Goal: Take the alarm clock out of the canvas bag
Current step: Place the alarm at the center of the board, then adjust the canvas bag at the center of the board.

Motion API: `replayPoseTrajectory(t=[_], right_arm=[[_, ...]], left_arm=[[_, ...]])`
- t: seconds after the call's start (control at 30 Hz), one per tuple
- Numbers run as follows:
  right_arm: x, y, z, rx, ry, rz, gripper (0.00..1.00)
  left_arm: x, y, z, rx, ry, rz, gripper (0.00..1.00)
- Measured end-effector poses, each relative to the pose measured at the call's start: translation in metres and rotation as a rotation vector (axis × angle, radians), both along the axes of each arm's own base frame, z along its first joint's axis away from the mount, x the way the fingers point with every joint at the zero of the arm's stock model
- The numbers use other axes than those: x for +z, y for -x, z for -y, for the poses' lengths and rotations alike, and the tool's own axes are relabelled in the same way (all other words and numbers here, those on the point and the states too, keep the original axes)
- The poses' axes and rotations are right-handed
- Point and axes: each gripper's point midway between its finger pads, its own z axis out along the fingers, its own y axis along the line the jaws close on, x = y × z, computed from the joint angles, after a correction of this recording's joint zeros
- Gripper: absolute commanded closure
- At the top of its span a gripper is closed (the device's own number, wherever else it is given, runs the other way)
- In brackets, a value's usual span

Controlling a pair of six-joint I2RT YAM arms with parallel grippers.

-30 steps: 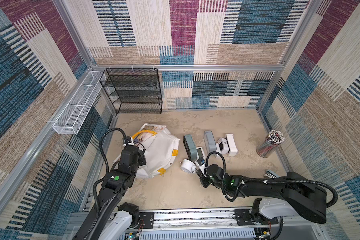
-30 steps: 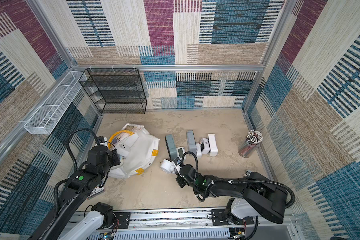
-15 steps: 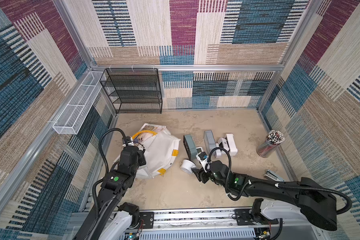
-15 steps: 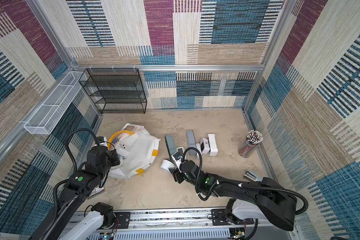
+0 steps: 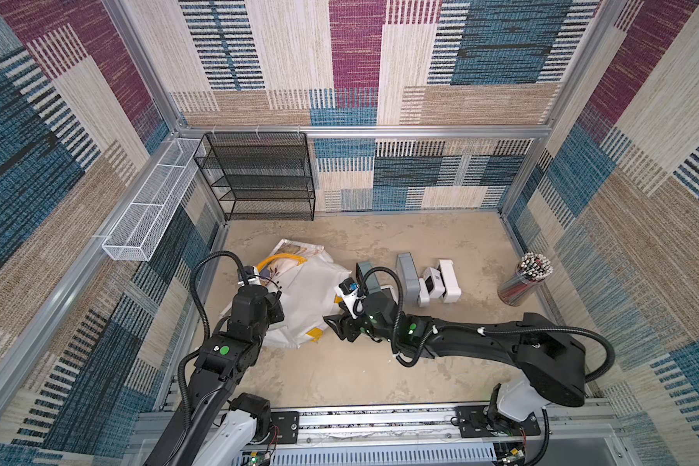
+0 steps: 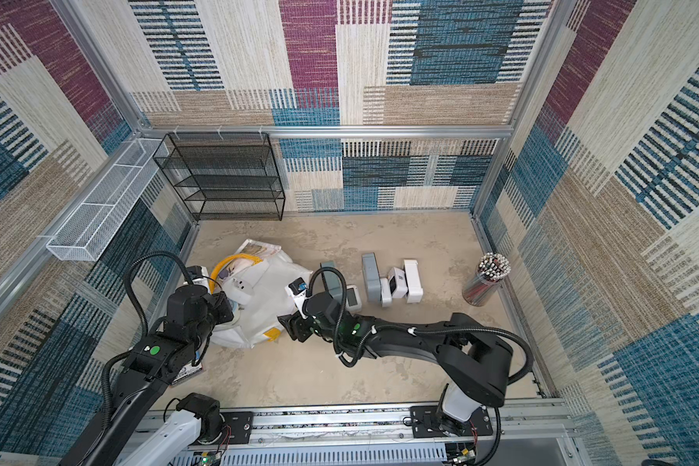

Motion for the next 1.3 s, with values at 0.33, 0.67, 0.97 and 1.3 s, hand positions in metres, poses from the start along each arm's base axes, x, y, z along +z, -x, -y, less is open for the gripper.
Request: replayPoseTrajectory(t=[0.33,0.67,0.97,1.3], right_arm=[[-0.035,0.011,-0.071,0.111,0.018,-0.131,0.38],[-0.053,0.041,-0.117,0.223,0.016,-0.189,0.37],[-0.069,0.05,-0.138,0.233,0.066,-0.172,0.32],[-0.067,0.016,-0.099,0.121,0.113,-0.061,0.23]], left_arm=[[0.001,-0.003,0.005,-0.033,0.001,0.015,1.0],[0.006,-0.018,0.015,-0.065,0.017,0.062,1.0],[0.011,-0.037,0.033,-0.158,0.023,0.153,1.0],[0.019,-0.034,0.056,-0.322,0.002,0.201,1.0]])
